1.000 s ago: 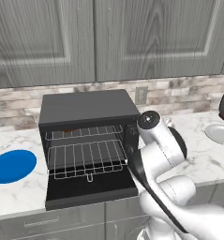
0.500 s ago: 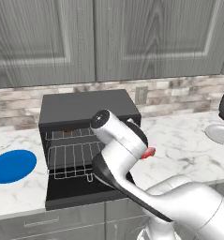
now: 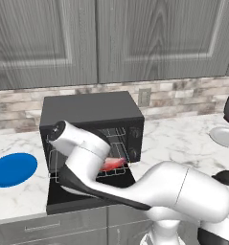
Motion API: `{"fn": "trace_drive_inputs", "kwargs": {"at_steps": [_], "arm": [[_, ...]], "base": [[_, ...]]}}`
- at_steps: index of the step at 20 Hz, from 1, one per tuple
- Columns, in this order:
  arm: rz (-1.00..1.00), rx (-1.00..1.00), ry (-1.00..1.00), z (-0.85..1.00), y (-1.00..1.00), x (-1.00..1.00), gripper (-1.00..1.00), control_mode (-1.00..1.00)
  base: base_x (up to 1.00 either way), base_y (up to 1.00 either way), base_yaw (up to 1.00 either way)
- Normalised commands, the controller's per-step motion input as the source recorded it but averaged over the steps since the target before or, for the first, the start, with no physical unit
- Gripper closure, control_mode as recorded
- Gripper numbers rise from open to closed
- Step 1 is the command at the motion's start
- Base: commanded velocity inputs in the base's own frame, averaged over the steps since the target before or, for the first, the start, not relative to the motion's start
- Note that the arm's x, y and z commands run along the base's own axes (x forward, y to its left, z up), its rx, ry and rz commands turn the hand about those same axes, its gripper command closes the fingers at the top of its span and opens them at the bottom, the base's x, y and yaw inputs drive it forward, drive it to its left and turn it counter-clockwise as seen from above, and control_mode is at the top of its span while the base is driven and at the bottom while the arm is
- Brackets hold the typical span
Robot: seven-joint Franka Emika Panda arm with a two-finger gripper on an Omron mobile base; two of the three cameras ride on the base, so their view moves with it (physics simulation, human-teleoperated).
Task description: Open the toaster oven door. Place the hotdog bun on the top rack in the toaster oven and place the steak on the bottom rack.
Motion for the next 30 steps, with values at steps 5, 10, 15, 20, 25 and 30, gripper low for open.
{"fn": "trace_drive_inputs", "kwargs": {"at_steps": [5,10,15,20,25,30], "arm": [[0.1,0.0,-0.08,-0.28,0.32,0.13,1.0,-1.0],[0.1,0.08,-0.16,0.03,0.0,0.18,1.0,-1.0],[0.1,0.05,-0.12,-0.1,0.0,0.24,1.0,-1.0],[0.07,0.04,-0.06,-0.26,0.0,0.28,1.0,-1.0],[0.03,0.03,-0.03,-0.3,0.0,0.13,1.0,-1.0],[0.01,0.06,-0.04,-0.06,0.0,0.1,1.0,-1.0]], "base": [[0.0,0.0,0.0],[0.0,0.0,0.0],[0.0,0.0,0.0],[0.0,0.0,0.0],[0.0,0.0,0.0],[0.0,0.0,0.0]]}}
